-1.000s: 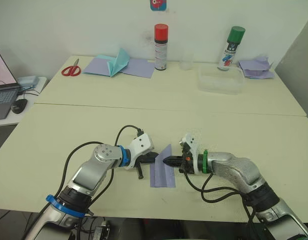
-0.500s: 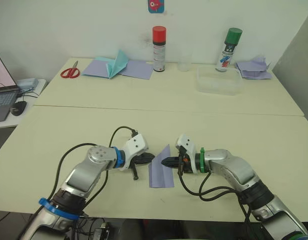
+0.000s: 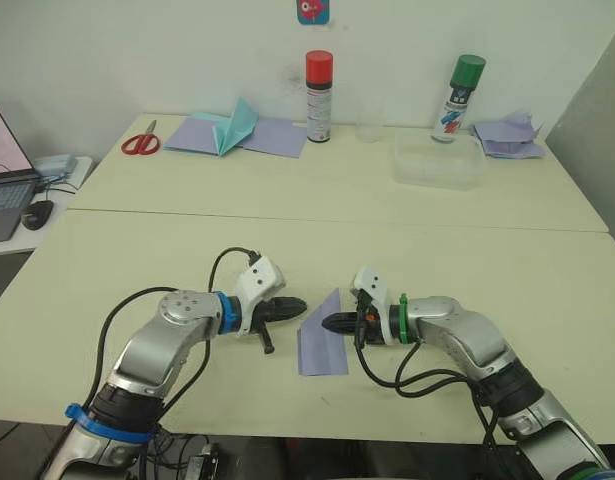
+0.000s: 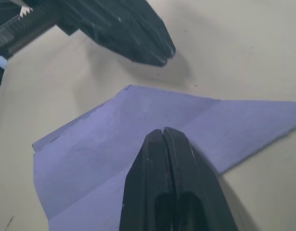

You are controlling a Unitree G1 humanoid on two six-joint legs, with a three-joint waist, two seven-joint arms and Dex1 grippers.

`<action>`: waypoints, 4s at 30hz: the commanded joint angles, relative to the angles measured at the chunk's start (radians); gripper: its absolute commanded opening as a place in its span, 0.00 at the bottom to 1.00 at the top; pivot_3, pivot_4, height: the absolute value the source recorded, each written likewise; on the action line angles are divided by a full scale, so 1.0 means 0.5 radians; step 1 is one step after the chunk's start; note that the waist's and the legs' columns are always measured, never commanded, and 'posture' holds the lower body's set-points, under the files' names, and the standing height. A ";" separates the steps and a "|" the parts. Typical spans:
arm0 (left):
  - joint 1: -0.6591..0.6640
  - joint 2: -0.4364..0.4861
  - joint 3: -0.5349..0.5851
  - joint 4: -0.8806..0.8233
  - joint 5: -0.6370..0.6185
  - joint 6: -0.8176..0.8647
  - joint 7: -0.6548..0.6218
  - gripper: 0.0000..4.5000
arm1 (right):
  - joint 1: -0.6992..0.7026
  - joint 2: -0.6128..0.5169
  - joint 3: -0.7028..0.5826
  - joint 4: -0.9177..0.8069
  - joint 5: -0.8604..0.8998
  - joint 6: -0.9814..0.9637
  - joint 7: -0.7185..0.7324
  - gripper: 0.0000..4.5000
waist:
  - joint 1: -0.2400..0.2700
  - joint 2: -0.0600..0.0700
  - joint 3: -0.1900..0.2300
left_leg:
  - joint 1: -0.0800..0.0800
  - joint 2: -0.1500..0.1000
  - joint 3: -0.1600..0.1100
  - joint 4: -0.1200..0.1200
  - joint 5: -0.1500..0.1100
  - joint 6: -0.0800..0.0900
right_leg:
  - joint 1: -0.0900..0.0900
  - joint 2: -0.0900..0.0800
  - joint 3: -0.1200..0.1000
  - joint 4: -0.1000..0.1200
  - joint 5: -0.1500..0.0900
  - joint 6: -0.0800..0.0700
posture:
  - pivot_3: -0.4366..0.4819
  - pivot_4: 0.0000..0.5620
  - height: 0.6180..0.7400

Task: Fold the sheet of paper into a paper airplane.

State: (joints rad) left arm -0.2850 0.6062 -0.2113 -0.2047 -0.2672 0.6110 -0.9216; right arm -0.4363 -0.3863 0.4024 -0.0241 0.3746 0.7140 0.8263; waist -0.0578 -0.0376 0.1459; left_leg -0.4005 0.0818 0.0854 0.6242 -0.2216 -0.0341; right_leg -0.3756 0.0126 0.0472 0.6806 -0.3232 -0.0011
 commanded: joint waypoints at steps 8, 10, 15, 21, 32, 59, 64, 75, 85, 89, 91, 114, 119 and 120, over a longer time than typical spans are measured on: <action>0.040 0.052 -0.217 -0.004 0.165 -0.063 0.001 0.00 | 0.075 0.004 -0.042 -0.016 -0.062 0.082 -0.079 0.01 | 0.004 0.000 0.000 | 0.000 -0.002 0.001 0.000 0.000 0.000 | 0.000 -0.001 0.001 -0.001 0.000 0.000 | 0.48 0.27 1.00; 0.057 0.089 -0.271 0.056 0.237 -0.114 -0.004 0.00 | 0.087 -0.027 -0.054 -0.065 -0.041 -0.022 0.013 0.01 | 0.005 0.000 0.000 | 0.000 -0.002 0.000 0.000 0.000 0.000 | 0.001 -0.001 0.001 -0.001 0.000 0.000 | 0.48 0.27 1.00; 0.081 0.097 -0.310 0.130 0.286 -0.204 -0.012 0.00 | 0.084 -0.144 -0.079 -0.133 -0.049 -0.273 0.224 0.01 | 0.012 0.001 0.001 | -0.002 -0.005 0.002 0.000 -0.001 -0.001 | 0.001 -0.004 0.001 -0.003 0.000 0.000 | 0.48 0.27 1.00; 0.072 0.114 -0.356 0.182 0.361 -0.286 -0.024 0.00 | 0.141 -0.190 -0.069 -0.138 -0.084 -0.340 0.298 0.01 | 0.020 0.001 0.001 | -0.002 -0.004 0.001 0.000 -0.001 -0.001 | 0.001 -0.003 0.000 -0.003 0.000 0.000 | 0.48 0.27 1.00; 0.033 0.099 -0.374 0.241 0.373 -0.301 -0.042 0.00 | 0.310 -0.376 0.164 -0.119 -0.328 -0.458 0.473 0.01 | 0.028 0.001 -0.003 | 0.001 -0.005 0.001 0.001 -0.001 -0.001 | 0.005 -0.004 0.000 -0.004 0.000 0.000 | 0.48 0.27 1.00; 0.009 0.087 -0.390 0.354 0.380 -0.349 -0.077 0.00 | 0.310 -0.506 -0.049 -0.508 -0.014 -0.271 0.725 0.01 | 0.049 -0.001 -0.005 | 0.003 -0.003 0.000 0.001 -0.001 -0.001 | 0.006 -0.003 0.000 -0.004 -0.001 -0.002 | 0.48 0.27 1.00; -0.024 0.085 -0.399 0.402 0.392 -0.384 -0.106 0.00 | 0.191 -0.270 -0.151 -0.269 -0.060 -0.238 0.459 0.01 | 0.051 -0.001 -0.005 | 0.003 -0.003 0.000 0.003 -0.001 -0.001 | 0.006 -0.002 0.000 -0.003 -0.001 -0.002 | 0.48 0.27 1.00; -0.044 0.119 -0.464 0.475 0.467 -0.510 -0.189 0.00 | 0.099 -0.024 -0.155 0.110 -0.369 -0.365 -0.005 0.01 | 0.052 0.000 -0.006 | 0.003 -0.004 0.001 0.004 -0.001 -0.001 | 0.006 -0.003 0.001 -0.003 -0.001 -0.002 | 0.48 0.27 1.00; -0.035 0.126 -0.496 0.517 0.526 -0.582 -0.236 0.00 | 0.001 0.120 -0.236 0.303 -0.427 -0.366 -0.239 0.01 | 0.050 0.001 -0.008 | 0.005 -0.004 0.001 0.004 -0.001 -0.001 | 0.007 -0.003 0.001 -0.001 -0.001 -0.002 | 0.48 0.27 1.00; -0.029 0.124 -0.494 0.525 0.540 -0.594 -0.246 0.00 | -0.024 0.144 -0.275 0.426 -0.488 -0.452 -0.348 0.01 | 0.049 0.003 -0.012 | 0.005 -0.003 0.001 0.004 -0.001 -0.001 | 0.007 -0.003 0.001 -0.001 -0.001 -0.002 | 0.48 0.27 1.00; -0.030 0.122 -0.491 0.526 0.542 -0.591 -0.248 0.00 | -0.025 0.143 -0.291 0.454 -0.499 -0.497 -0.379 0.01 | 0.049 0.004 -0.014 | 0.005 -0.003 0.001 0.004 -0.001 -0.001 | 0.007 -0.003 0.001 -0.001 -0.001 -0.002 | 0.48 0.27 1.00; -0.081 0.082 -0.253 0.452 0.366 -0.554 -0.262 0.00 | 0.279 -0.119 -0.012 -0.166 -0.493 -0.585 0.098 0.01 | 0.050 0.008 -0.008 | 0.002 -0.004 0.001 0.004 -0.001 -0.001 | 0.005 -0.003 0.001 -0.002 -0.001 -0.002 | 0.48 0.27 1.00; -0.191 0.216 -0.096 0.530 0.302 -0.761 -0.380 0.06 | 0.228 -0.118 0.027 -0.048 -0.566 -0.607 0.092 0.00 | 0.037 0.005 -0.003 | 0.003 0.000 0.000 0.002 -0.001 -0.001 | 0.003 0.001 0.000 -0.001 -0.001 -0.002 | 0.48 0.27 1.00; -0.226 0.228 -0.079 0.557 0.277 -0.780 -0.418 0.12 | 0.222 -0.116 0.025 -0.035 -0.564 -0.611 0.095 0.00 | 0.038 0.004 -0.001 | 0.003 0.000 0.000 0.002 -0.001 -0.001 | 0.002 0.001 -0.001 -0.001 -0.001 -0.002 | 0.48 0.27 1.00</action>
State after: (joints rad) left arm -0.3827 0.7050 -0.2847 0.0514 -0.1203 0.2349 -1.1101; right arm -0.3291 -0.4368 0.4085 -0.0818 0.1225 0.3976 0.8800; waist -0.0389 -0.0354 0.1453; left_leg -0.3995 0.0819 0.0853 0.6251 -0.2220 -0.0347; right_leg -0.3746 0.0131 0.0466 0.6802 -0.3239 -0.0021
